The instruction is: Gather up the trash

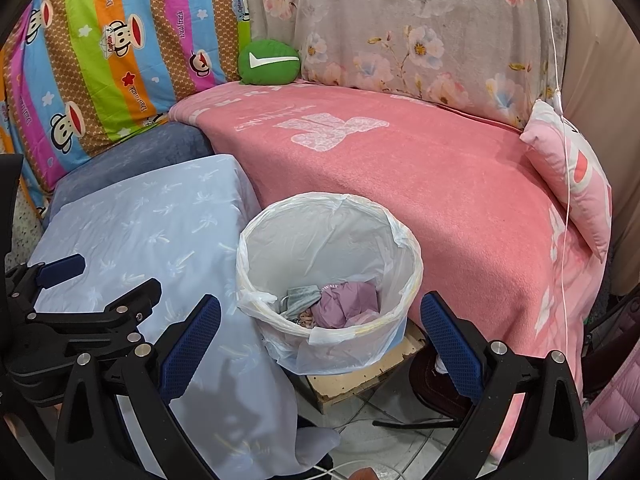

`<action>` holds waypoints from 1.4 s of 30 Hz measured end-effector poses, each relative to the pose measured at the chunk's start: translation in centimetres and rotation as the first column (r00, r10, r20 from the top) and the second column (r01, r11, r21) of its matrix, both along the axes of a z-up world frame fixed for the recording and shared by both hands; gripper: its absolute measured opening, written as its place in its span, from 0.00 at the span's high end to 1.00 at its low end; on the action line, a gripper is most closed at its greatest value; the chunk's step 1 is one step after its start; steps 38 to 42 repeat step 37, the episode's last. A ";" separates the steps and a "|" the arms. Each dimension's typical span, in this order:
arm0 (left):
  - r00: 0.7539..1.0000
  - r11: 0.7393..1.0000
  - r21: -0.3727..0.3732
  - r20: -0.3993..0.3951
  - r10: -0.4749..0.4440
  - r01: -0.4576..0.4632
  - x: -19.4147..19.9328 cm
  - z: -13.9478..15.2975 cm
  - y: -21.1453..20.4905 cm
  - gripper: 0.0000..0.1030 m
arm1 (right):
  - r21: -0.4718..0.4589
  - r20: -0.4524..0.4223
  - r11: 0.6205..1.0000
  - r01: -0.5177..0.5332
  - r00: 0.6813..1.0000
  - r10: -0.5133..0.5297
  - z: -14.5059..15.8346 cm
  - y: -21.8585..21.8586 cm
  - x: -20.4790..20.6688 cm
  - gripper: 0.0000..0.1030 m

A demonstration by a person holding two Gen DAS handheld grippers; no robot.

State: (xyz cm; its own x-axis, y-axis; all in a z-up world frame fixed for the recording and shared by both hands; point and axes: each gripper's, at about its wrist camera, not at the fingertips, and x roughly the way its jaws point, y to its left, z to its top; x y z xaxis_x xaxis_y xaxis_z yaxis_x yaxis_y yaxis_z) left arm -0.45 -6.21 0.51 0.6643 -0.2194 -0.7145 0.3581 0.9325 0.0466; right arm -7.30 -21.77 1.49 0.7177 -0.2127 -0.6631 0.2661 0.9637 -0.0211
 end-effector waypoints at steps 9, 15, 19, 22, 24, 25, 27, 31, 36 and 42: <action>1.000 1.000 0.001 -0.001 0.001 -0.001 -0.1 -0.1 -0.1 0.07 | 0.000 0.000 1.000 0.000 1.000 0.000 0.0 0.0 0.0 0.06; 1.000 1.000 0.003 -0.003 -0.002 0.002 -0.4 -0.3 -0.2 0.07 | -0.001 0.001 1.000 0.000 1.000 0.000 0.0 0.0 0.0 0.06; 1.000 1.000 0.002 -0.005 -0.001 0.001 -0.3 -0.3 -0.3 0.07 | -0.001 -0.002 1.000 0.001 1.000 -0.001 -0.1 -0.1 0.0 0.06; 1.000 1.000 0.004 -0.006 0.000 0.000 -0.3 -0.3 -0.3 0.07 | -0.003 -0.002 1.000 0.001 1.000 -0.001 -0.1 -0.1 0.1 0.06; 1.000 1.000 0.003 -0.008 -0.002 0.002 -0.4 -0.3 -0.3 0.07 | -0.001 -0.002 1.000 0.001 1.000 -0.001 -0.1 -0.1 0.1 0.06; 1.000 1.000 0.004 -0.008 -0.001 0.001 -0.3 -0.3 -0.3 0.07 | -0.001 -0.002 1.000 0.001 1.000 -0.001 -0.1 -0.1 0.1 0.06; 1.000 1.000 0.003 -0.010 -0.002 0.002 -0.3 -0.4 -0.3 0.07 | -0.002 -0.002 1.000 0.001 1.000 -0.001 0.0 -0.1 0.0 0.06; 1.000 1.000 0.003 -0.018 0.007 -0.007 0.0 -0.5 -0.1 0.07 | 0.000 -0.001 1.000 0.003 1.000 -0.003 -0.1 -0.1 0.0 0.06; 1.000 1.000 0.007 -0.023 0.011 -0.011 0.1 -0.6 -0.1 0.07 | 0.003 -0.006 1.000 0.010 1.000 -0.010 -0.3 -0.1 0.1 0.06; 1.000 1.000 0.007 -0.023 0.010 -0.010 0.1 -0.6 -0.2 0.07 | 0.003 -0.007 1.000 0.012 1.000 -0.012 -0.3 -0.1 0.1 0.06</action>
